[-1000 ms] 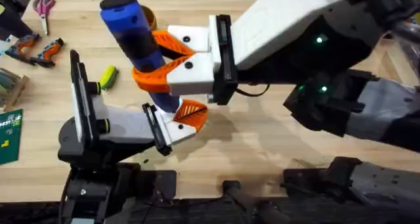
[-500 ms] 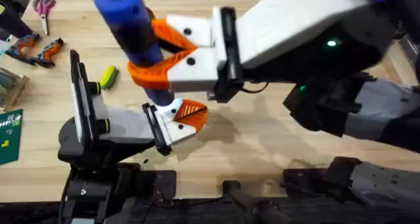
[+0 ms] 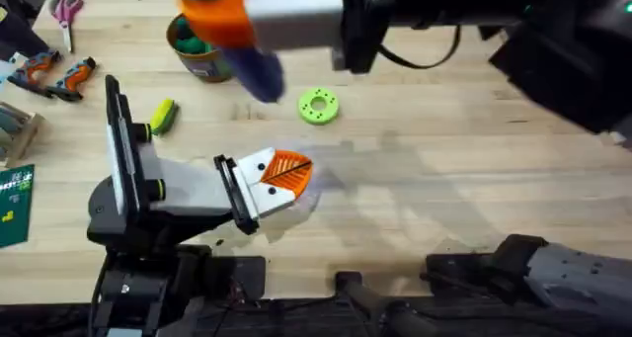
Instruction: Pick up the gripper from the table and insert it into the empty holder that is missing its gripper. Then pick up a screw, insert it into the mounting hole, and use the screwdriver to tighten it. Finally, clean up the table by picking up the vegetable and placing it into the bucket.
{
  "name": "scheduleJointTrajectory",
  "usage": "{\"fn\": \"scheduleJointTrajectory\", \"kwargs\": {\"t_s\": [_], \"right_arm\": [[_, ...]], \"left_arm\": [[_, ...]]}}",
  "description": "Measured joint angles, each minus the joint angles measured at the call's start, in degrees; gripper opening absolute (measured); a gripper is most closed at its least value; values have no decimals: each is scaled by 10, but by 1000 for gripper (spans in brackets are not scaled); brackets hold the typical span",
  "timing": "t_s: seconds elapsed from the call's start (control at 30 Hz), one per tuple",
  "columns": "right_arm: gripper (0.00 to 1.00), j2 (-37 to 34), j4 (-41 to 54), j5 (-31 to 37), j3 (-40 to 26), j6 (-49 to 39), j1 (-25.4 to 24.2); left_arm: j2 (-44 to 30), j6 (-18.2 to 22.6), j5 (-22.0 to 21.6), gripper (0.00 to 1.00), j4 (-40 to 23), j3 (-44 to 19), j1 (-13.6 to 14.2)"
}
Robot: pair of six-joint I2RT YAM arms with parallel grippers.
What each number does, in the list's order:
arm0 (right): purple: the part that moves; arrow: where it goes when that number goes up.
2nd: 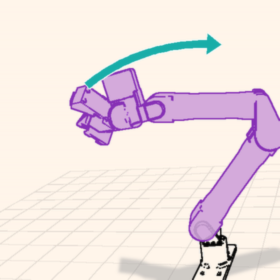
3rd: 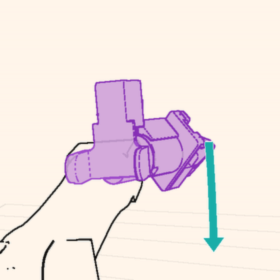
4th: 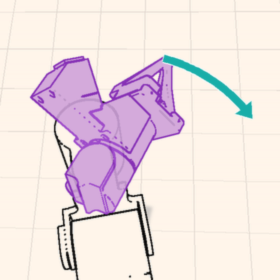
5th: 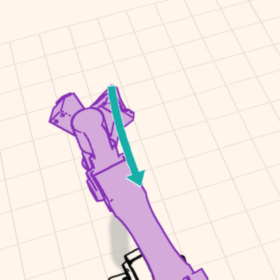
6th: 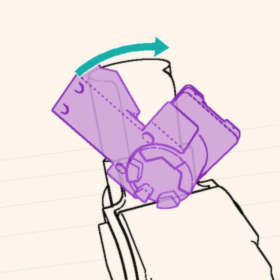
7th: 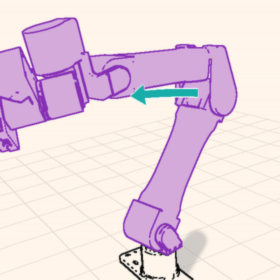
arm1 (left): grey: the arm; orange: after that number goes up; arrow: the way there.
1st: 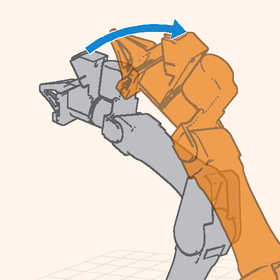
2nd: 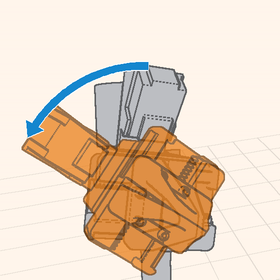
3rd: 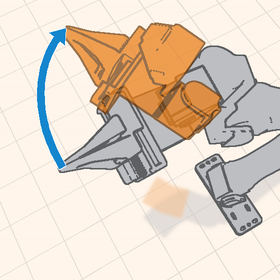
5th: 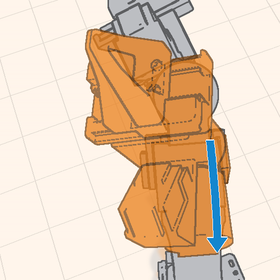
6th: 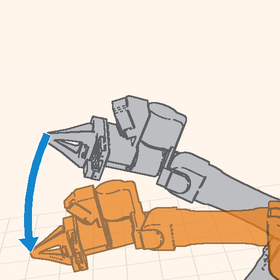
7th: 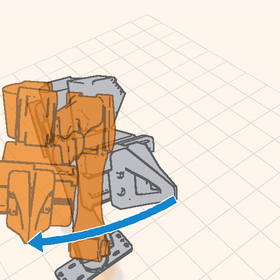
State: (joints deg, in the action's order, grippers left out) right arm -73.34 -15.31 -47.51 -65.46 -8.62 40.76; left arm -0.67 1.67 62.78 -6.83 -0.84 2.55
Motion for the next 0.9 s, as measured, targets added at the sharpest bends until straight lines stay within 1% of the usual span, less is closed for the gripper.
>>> {"fn": "scheduleJointTrajectory", "kwargs": {"t_s": [0.1,0.17,0.27,0.37,0.5,0.63,0.77,0.9], "right_arm": [[28,0,116,5,-10,-87,-30],[28,0,165,25,-10,-141,-57],[28,0,221,75,-11,-232,-107],[28,-1,255,129,-12,-312,-148],[28,-27,273,206,-16,-415,-186],[28,-79,269,280,-20,-508,-208],[28,-144,259,345,-22,-580,-226],[28,-216,255,385,-37,-618,-253]], "left_arm": [[0,0,0,4,0,0,0],[0,0,0,4,0,0,0],[0,0,0,4,0,0,0],[0,0,0,4,0,0,0],[0,0,0,4,0,0,0],[0,0,0,4,0,0,0],[0,0,0,4,0,0,0],[0,0,0,4,0,0,0]]}}
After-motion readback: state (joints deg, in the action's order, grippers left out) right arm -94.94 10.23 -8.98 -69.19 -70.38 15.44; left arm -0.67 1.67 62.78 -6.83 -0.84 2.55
